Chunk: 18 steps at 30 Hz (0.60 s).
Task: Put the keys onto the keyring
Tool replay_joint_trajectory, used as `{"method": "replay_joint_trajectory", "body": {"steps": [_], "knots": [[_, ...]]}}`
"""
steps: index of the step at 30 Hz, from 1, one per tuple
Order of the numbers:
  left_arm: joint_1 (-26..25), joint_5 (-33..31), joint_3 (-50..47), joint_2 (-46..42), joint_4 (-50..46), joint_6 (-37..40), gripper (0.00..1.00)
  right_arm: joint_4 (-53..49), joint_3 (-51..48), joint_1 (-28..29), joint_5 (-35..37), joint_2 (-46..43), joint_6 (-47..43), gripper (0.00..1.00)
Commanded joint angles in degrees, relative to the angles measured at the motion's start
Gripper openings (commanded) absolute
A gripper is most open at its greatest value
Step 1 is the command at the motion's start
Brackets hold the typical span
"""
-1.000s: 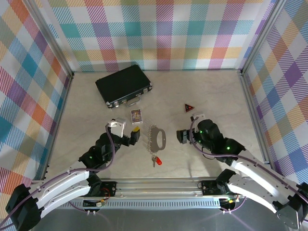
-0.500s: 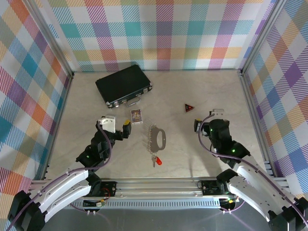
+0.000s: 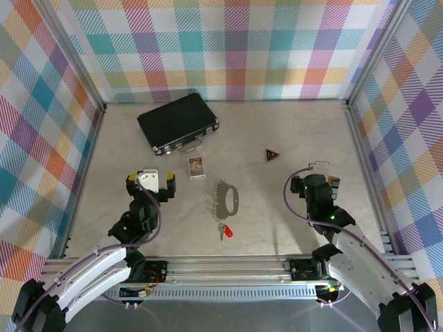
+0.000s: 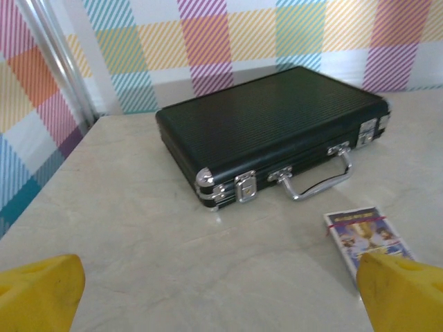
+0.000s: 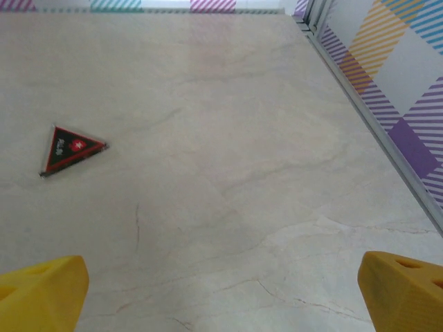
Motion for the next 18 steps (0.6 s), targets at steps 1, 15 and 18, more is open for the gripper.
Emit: {"method": "replay_joint_trajectory", "body": {"steps": [1, 15, 18], "knots": [[0.8, -4.1, -0.8, 2.3, 1.3, 2.5, 1.0, 5.0, -2.4, -0.2, 0.8, -1.8, -3.5, 0.99], [7.5, 1.2, -5.8, 5.5, 6.1, 0.3, 1.0, 13.6, -10.4, -0.7, 3.3, -1.9, -2.6, 0.99], [8.6, 1.2, -5.4, 6.8, 6.9, 0.3, 1.0, 15.0, -9.6, -0.7, 3.3, 1.4, -2.8, 0.99]]}}
